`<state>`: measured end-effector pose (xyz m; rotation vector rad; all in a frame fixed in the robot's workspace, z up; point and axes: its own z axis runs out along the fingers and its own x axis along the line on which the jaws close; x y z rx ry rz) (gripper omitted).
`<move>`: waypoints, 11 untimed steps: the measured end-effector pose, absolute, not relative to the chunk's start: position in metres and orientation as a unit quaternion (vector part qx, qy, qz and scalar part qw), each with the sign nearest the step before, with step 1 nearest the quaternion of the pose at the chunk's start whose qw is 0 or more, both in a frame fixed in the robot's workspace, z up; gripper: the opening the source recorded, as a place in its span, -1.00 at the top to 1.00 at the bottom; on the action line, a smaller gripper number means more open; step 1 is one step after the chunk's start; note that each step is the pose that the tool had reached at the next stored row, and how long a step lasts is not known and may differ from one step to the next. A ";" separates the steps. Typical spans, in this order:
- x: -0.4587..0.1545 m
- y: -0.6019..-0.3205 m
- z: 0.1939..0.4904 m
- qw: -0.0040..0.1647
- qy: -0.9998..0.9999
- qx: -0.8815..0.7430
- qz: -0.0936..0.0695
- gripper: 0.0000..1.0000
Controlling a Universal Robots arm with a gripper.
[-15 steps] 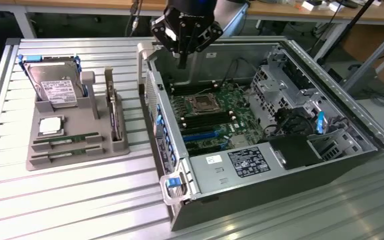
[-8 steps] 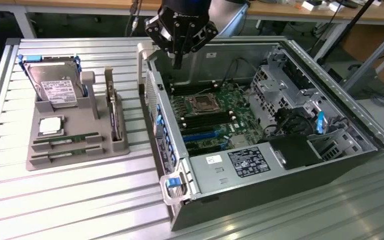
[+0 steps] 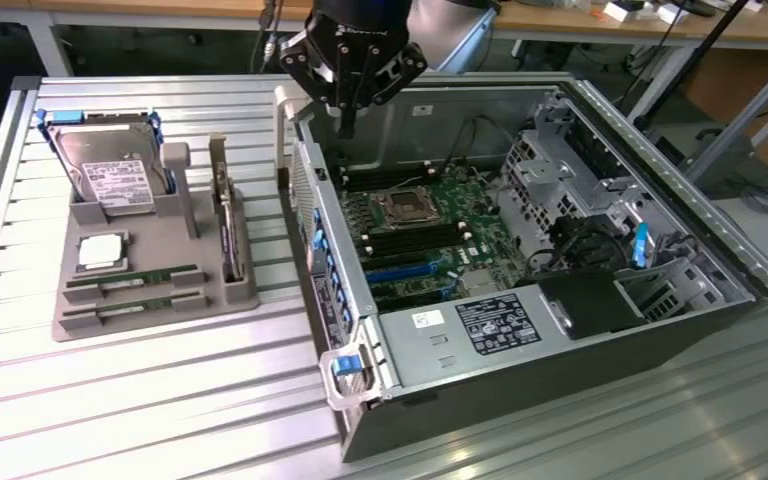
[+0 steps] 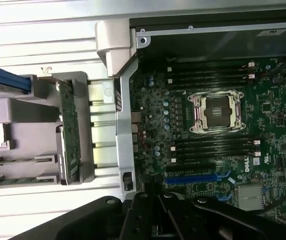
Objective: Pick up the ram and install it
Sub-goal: 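Reach for the ram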
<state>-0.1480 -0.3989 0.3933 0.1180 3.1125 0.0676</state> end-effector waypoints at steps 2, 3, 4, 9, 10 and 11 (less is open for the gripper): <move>-0.150 -0.399 0.393 0.013 0.999 0.038 0.022 0.80; -0.151 -0.399 0.393 0.013 0.999 0.038 0.022 0.80; -0.152 -0.399 0.393 0.013 0.999 0.038 0.022 0.80; -0.157 -0.399 0.393 0.013 0.999 0.038 0.022 0.80; -0.158 -0.399 0.393 0.013 0.999 0.038 0.022 0.80; -0.159 -0.399 0.393 0.013 0.999 0.038 0.022 0.80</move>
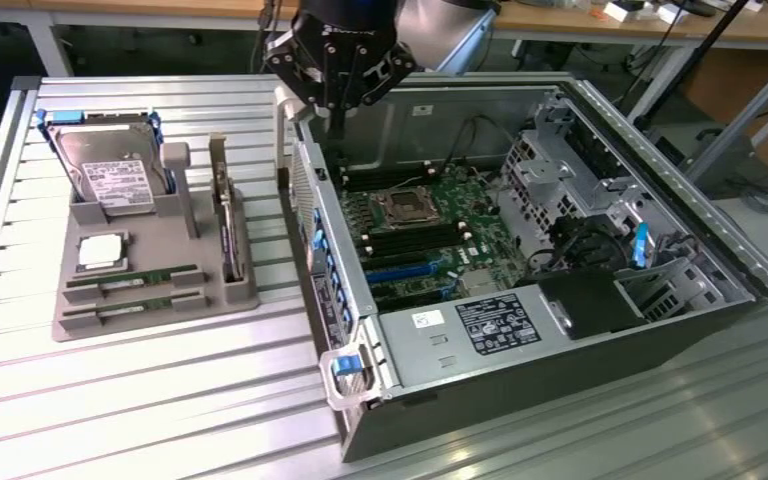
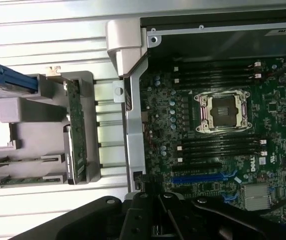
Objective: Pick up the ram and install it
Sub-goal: 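Reach for the ram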
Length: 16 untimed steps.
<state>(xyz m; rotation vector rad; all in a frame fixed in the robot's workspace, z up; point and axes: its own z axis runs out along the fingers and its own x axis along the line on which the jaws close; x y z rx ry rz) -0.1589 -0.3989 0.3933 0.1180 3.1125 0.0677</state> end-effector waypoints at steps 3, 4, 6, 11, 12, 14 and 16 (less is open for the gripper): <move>-0.161 -0.399 0.393 0.013 0.999 0.038 0.022 0.80; -0.162 -0.399 0.393 0.013 0.999 0.038 0.022 0.80; -0.164 -0.399 0.393 0.013 0.999 0.038 0.022 0.80; -0.170 -0.399 0.393 0.013 0.999 0.038 0.022 0.80; -0.170 -0.399 0.393 0.013 0.999 0.038 0.022 0.80; -0.172 -0.399 0.393 0.013 0.999 0.038 0.022 0.80; -0.174 -0.399 0.393 0.013 0.999 0.038 0.022 0.80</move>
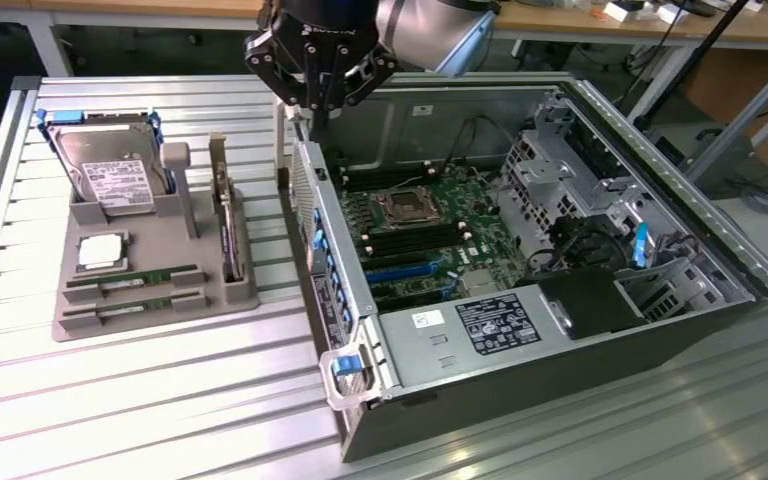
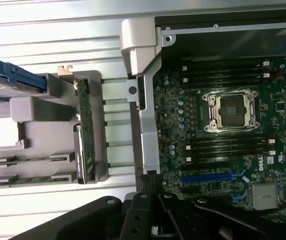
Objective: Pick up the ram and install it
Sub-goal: 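Reach for the ram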
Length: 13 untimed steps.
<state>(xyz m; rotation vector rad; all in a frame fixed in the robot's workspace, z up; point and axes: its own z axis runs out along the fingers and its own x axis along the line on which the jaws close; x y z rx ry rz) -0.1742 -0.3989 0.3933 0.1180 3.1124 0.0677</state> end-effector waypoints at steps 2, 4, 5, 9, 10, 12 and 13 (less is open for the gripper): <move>-0.177 -0.399 0.393 0.013 0.999 0.038 0.022 0.80; -0.178 -0.399 0.393 0.013 0.999 0.038 0.022 0.80; -0.179 -0.399 0.393 0.013 0.999 0.038 0.022 0.80; -0.183 -0.399 0.393 0.013 0.999 0.038 0.022 0.80; -0.184 -0.399 0.393 0.013 0.999 0.038 0.022 0.80; -0.186 -0.399 0.393 0.013 0.999 0.038 0.022 0.80; -0.187 -0.399 0.393 0.013 0.999 0.038 0.022 0.80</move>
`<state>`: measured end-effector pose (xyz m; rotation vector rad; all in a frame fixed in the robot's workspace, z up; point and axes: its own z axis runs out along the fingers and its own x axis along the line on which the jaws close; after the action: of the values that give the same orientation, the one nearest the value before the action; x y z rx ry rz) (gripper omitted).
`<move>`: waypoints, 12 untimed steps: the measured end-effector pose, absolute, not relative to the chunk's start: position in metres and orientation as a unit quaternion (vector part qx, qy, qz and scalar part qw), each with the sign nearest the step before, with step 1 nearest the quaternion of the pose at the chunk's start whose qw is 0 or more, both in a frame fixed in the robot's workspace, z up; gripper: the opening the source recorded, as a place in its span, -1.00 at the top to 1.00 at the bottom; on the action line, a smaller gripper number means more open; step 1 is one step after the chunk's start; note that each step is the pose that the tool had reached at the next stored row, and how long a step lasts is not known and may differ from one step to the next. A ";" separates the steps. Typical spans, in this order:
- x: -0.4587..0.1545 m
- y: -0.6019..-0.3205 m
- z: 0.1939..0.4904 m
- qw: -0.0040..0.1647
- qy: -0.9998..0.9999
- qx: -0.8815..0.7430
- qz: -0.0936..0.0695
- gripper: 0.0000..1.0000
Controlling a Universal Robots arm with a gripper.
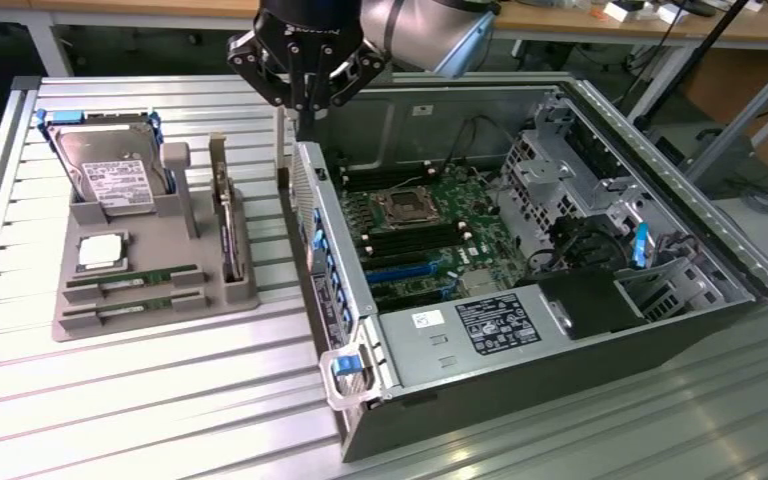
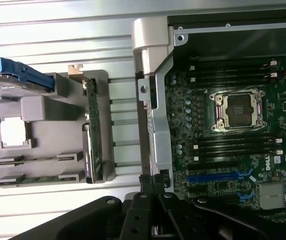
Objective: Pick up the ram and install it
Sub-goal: 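Reach for the ram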
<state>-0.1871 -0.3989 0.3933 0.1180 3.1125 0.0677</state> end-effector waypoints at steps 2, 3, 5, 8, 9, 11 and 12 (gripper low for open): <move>-0.189 -0.399 0.393 0.013 0.999 0.038 0.022 0.80; -0.189 -0.399 0.393 0.013 0.999 0.038 0.022 0.80; -0.191 -0.399 0.393 0.013 0.999 0.038 0.022 0.80; -0.194 -0.399 0.393 0.013 0.999 0.038 0.022 0.80; -0.194 -0.399 0.393 0.013 0.999 0.038 0.022 0.80; -0.197 -0.399 0.393 0.013 0.999 0.038 0.022 0.80; -0.198 -0.399 0.393 0.013 0.999 0.038 0.022 0.80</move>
<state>-0.1980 -0.3989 0.3933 0.1180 3.1125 0.0676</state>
